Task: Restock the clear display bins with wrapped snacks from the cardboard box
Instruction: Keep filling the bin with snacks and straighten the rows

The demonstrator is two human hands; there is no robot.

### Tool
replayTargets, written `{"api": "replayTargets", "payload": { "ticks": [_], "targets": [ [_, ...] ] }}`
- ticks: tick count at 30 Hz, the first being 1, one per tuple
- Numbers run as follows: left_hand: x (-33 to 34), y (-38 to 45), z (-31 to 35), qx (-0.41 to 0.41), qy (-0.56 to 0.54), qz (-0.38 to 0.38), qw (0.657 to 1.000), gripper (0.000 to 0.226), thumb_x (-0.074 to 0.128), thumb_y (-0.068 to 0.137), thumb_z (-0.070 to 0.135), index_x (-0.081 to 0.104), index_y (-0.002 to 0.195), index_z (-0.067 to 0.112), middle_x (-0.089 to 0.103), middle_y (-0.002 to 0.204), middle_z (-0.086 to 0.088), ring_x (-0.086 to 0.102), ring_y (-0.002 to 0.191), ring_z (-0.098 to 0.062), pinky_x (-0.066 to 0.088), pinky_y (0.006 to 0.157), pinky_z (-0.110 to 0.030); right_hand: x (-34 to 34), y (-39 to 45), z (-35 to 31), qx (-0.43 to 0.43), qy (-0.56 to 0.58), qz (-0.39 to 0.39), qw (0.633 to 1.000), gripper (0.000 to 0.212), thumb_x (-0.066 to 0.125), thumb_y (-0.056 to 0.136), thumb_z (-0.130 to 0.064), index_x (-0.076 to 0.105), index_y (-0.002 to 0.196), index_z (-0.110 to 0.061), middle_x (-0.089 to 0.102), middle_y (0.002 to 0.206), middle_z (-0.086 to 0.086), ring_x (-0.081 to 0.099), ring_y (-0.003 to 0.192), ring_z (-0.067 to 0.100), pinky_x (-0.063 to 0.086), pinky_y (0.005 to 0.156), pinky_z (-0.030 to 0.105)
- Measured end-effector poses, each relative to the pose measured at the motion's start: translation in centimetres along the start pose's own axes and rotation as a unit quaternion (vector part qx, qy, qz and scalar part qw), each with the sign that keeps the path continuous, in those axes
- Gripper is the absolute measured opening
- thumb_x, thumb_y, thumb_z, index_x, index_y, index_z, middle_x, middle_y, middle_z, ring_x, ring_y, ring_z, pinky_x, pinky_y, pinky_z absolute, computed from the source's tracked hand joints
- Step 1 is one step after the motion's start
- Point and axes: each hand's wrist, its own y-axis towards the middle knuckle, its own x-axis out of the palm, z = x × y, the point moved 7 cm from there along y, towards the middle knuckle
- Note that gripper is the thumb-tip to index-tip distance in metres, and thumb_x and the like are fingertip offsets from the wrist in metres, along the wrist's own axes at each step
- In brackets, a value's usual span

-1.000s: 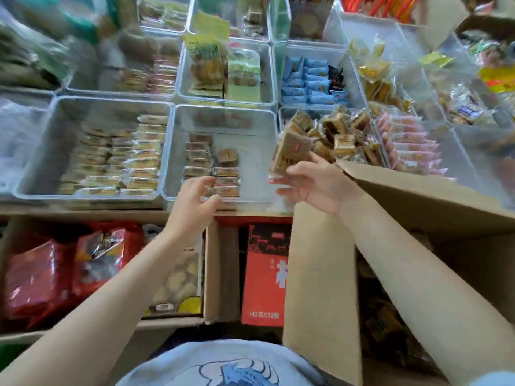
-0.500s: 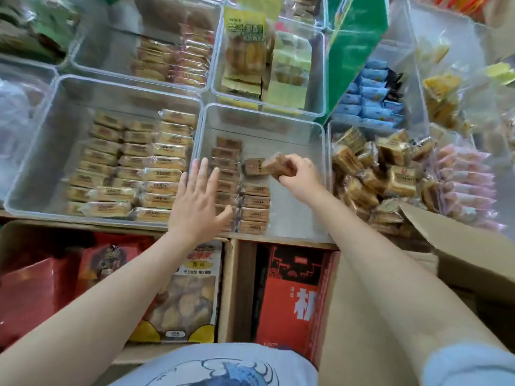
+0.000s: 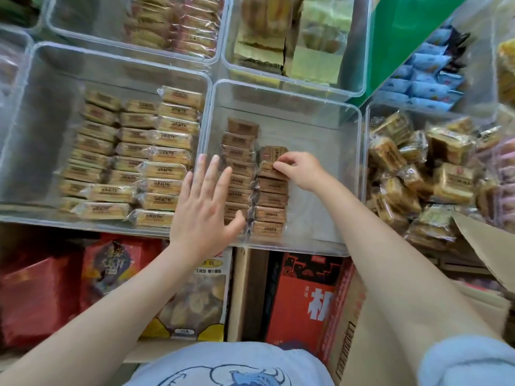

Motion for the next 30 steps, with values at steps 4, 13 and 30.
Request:
{"api": "replayTargets", "payload": {
  "ticks": [4, 13, 30],
  "targets": [
    [0.0, 0.0, 0.0, 0.002, -0.009, 0.002, 1.0, 0.082, 0.038, 0.09, 0.056, 0.028, 0.157, 0.012, 0.008, 0.168, -0.013, -0.008, 0.156, -0.028, 0.009, 0.126, -0.051, -0.4, 0.7, 0.2, 0.009, -0.013, -0.008, 1.0, 0.03, 0.066, 0.094, -0.037, 0.065, 0.116, -0.017, 0.061, 0.119, 0.006, 0.058, 0.11, 0.023, 0.043, 0.089, 0.028],
    [0.0, 0.0, 0.0, -0.001, -0.018, 0.007, 1.0, 0.08, 0.039, 0.089, 0.054, 0.03, 0.157, 0.012, 0.01, 0.168, -0.012, -0.006, 0.156, -0.028, 0.012, 0.125, -0.052, -0.5, 1.6, 0.6, 0.041, 0.036, -0.127, 0.99, 0.088, 0.074, 0.087, -0.03, 0.021, 0.157, -0.035, 0.034, 0.158, -0.002, 0.048, 0.117, 0.018, 0.052, 0.08, 0.031],
    [-0.2, -0.1, 0.0, -0.003, -0.03, 0.017, 0.999, 0.078, 0.043, 0.088, 0.051, 0.034, 0.155, 0.012, 0.016, 0.167, -0.013, -0.002, 0.156, -0.029, 0.015, 0.124, -0.051, -0.6, 0.5, -0.7, -0.042, -0.112, -0.027, 0.992, 0.064, 0.071, 0.089, -0.032, 0.039, 0.143, -0.024, 0.053, 0.136, 0.006, 0.055, 0.116, 0.025, 0.043, 0.086, 0.031]
  ]
}}
